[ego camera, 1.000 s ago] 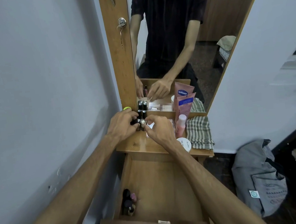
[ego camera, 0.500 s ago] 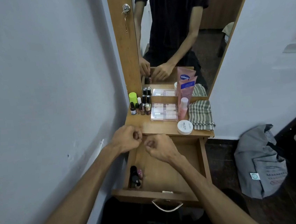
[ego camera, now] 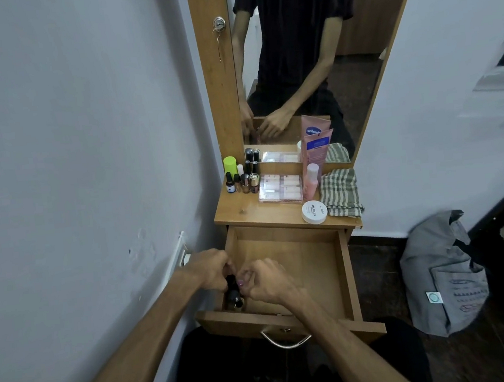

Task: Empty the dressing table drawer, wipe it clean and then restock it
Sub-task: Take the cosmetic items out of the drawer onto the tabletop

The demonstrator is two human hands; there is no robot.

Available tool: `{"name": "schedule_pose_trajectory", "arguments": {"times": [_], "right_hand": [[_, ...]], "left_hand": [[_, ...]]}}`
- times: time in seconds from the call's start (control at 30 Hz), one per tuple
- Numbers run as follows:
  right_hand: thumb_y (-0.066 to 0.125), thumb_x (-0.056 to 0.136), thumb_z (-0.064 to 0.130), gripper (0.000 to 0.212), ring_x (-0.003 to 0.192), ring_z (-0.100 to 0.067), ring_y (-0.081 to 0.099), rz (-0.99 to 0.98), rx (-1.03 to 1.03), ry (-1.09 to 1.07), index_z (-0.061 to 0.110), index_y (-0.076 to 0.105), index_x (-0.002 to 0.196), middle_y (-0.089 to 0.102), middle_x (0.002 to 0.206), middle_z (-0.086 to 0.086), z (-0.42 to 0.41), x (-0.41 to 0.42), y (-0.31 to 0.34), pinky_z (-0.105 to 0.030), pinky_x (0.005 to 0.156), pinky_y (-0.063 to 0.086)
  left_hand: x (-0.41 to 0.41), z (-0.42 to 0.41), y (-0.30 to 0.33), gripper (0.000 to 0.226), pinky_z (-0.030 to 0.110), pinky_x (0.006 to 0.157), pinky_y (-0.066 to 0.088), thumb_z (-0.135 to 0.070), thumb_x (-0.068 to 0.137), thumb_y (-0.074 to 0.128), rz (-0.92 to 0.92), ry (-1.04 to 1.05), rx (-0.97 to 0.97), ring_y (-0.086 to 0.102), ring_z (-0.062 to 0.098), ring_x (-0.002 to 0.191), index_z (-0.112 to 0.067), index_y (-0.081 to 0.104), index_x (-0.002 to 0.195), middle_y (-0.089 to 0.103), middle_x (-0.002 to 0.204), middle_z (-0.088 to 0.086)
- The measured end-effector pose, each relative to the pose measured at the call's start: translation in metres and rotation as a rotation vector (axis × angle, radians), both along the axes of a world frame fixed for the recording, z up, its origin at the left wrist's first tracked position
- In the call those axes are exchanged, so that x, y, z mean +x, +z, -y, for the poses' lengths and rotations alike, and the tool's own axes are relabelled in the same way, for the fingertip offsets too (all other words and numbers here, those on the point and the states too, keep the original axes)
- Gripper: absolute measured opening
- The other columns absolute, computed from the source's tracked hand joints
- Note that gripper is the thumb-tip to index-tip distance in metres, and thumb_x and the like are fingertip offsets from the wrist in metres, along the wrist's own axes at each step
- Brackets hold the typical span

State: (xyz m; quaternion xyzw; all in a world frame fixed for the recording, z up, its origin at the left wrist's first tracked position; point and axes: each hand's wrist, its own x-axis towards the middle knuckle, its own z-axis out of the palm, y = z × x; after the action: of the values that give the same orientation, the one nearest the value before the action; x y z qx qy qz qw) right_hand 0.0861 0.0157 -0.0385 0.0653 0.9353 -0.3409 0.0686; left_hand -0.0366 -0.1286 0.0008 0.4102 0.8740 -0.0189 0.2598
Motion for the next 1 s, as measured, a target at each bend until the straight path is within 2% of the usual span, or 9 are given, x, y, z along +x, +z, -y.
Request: {"name": "schedule_pose_trajectory", "arguments": {"times": [0.1, 0.17, 0.3, 0.4, 0.6, 0.77, 0.9, 1.0], "right_hand": [[0.069, 0.076, 0.028, 0.021, 0.085, -0.012, 0.070, 0.004, 0.029, -0.007, 0.028, 0.074, 0.096, 0.075, 0.091, 0.012, 0.003, -0.002, -0.002, -0.031, 0.076, 0.059], [0.069, 0.079, 0.028, 0.019, 0.084, -0.012, 0.069, 0.008, 0.039, -0.008, 0.028, 0.075, 0.098, 0.074, 0.091, 0.011, 0.004, -0.003, -0.006, -0.028, 0.074, 0.056], [0.066, 0.085, 0.035, 0.019, 0.083, -0.014, 0.069, -0.019, 0.056, -0.038, 0.026, 0.076, 0.099, 0.074, 0.088, 0.010, 0.002, -0.004, -0.011, -0.027, 0.071, 0.052], [0.068, 0.084, 0.032, 0.018, 0.078, -0.008, 0.067, -0.032, 0.038, -0.042, 0.026, 0.077, 0.098, 0.073, 0.086, 0.013, -0.004, -0.006, -0.008, -0.023, 0.069, 0.049], [0.070, 0.079, 0.031, 0.012, 0.076, -0.005, 0.068, -0.120, 0.016, -0.095, 0.028, 0.076, 0.090, 0.072, 0.082, 0.015, -0.025, -0.020, 0.014, -0.029, 0.073, 0.058], [0.071, 0.078, 0.033, 0.013, 0.075, -0.005, 0.066, -0.255, 0.013, -0.129, 0.027, 0.076, 0.088, 0.072, 0.079, 0.013, -0.042, -0.039, 0.043, -0.034, 0.070, 0.059], [0.072, 0.081, 0.033, 0.013, 0.070, -0.003, 0.064, -0.357, 0.011, -0.194, 0.026, 0.079, 0.090, 0.072, 0.077, 0.013, -0.055, -0.059, 0.070, -0.026, 0.062, 0.052], [0.072, 0.081, 0.032, 0.011, 0.074, -0.003, 0.066, -0.373, -0.003, -0.239, 0.028, 0.077, 0.090, 0.073, 0.076, 0.012, -0.064, -0.076, 0.087, -0.026, 0.068, 0.054]], "left_hand": [[0.003, 0.003, -0.007, 0.019, 0.021, 0.051, 0.035, -0.029, 0.069, 0.078, -0.042, 0.014, 0.034, 0.056, 0.009, 0.075, -0.033, 0.067, 0.084, 0.058, 0.079, -0.014], [0.003, 0.003, -0.011, 0.020, 0.021, 0.051, 0.033, -0.031, 0.072, 0.079, -0.046, 0.030, 0.067, 0.057, 0.010, 0.076, -0.029, 0.072, 0.091, 0.062, 0.083, -0.013], [0.001, 0.005, -0.015, 0.021, 0.021, 0.054, 0.037, -0.035, 0.073, 0.077, -0.031, 0.060, 0.144, 0.058, 0.009, 0.078, -0.027, 0.073, 0.092, 0.065, 0.086, -0.012], [-0.003, 0.006, -0.014, 0.018, 0.024, 0.061, 0.045, -0.040, 0.071, 0.076, -0.020, 0.084, 0.209, 0.059, 0.007, 0.076, -0.031, 0.071, 0.085, 0.063, 0.084, -0.015], [-0.016, -0.003, 0.006, 0.013, 0.029, 0.062, 0.053, -0.039, 0.067, 0.078, 0.017, 0.138, 0.364, 0.059, 0.005, 0.072, -0.033, 0.069, 0.074, 0.061, 0.080, -0.016], [-0.029, -0.014, 0.029, 0.015, 0.023, 0.061, 0.047, -0.035, 0.069, 0.080, 0.008, 0.158, 0.506, 0.060, 0.005, 0.073, -0.034, 0.066, 0.074, 0.064, 0.078, -0.016], [-0.043, -0.026, 0.051, 0.019, 0.019, 0.059, 0.041, -0.030, 0.071, 0.082, -0.001, 0.177, 0.617, 0.060, 0.004, 0.074, -0.039, 0.065, 0.074, 0.065, 0.080, -0.017], [-0.056, -0.039, 0.064, 0.013, 0.024, 0.059, 0.045, -0.029, 0.075, 0.080, -0.026, 0.215, 0.660, 0.060, 0.009, 0.073, -0.028, 0.071, 0.083, 0.066, 0.082, -0.008]]}}
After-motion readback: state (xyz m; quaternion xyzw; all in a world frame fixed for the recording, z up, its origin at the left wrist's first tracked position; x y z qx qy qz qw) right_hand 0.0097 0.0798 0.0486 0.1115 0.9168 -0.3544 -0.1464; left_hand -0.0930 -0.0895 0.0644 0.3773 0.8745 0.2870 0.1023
